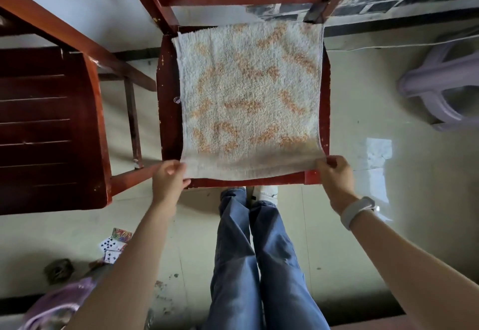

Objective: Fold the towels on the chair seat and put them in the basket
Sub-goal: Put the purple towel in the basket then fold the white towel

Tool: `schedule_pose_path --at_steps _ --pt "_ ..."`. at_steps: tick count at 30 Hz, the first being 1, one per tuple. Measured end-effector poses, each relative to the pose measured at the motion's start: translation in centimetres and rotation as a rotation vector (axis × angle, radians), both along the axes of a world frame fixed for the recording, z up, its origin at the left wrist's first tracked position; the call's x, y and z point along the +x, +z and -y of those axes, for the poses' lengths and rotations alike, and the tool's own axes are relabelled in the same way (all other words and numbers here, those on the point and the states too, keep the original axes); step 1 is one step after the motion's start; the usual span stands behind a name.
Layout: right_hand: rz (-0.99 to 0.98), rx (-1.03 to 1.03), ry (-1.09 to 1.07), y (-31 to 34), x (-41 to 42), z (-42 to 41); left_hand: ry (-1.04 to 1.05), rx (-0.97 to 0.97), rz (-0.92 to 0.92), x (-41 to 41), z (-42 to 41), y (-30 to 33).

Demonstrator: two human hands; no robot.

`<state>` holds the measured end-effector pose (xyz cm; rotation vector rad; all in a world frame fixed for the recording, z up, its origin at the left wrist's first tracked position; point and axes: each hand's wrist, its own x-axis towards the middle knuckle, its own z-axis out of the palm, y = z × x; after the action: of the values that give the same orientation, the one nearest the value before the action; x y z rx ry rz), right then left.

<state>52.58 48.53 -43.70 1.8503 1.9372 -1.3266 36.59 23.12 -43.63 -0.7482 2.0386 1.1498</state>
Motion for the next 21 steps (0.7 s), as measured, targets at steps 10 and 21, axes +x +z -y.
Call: schedule_pose_path --at_steps 10,21 --pt "-0.303 0.104 -0.114 2.6 -3.2 -2.2 -0.061 0.056 -0.220 -4.1 -0.8 1.3" --pt "0.117 0.154 0.143 -2.4 -0.9 0.3 -0.367 -0.315 -0.250 0.6 0.6 -2.9"
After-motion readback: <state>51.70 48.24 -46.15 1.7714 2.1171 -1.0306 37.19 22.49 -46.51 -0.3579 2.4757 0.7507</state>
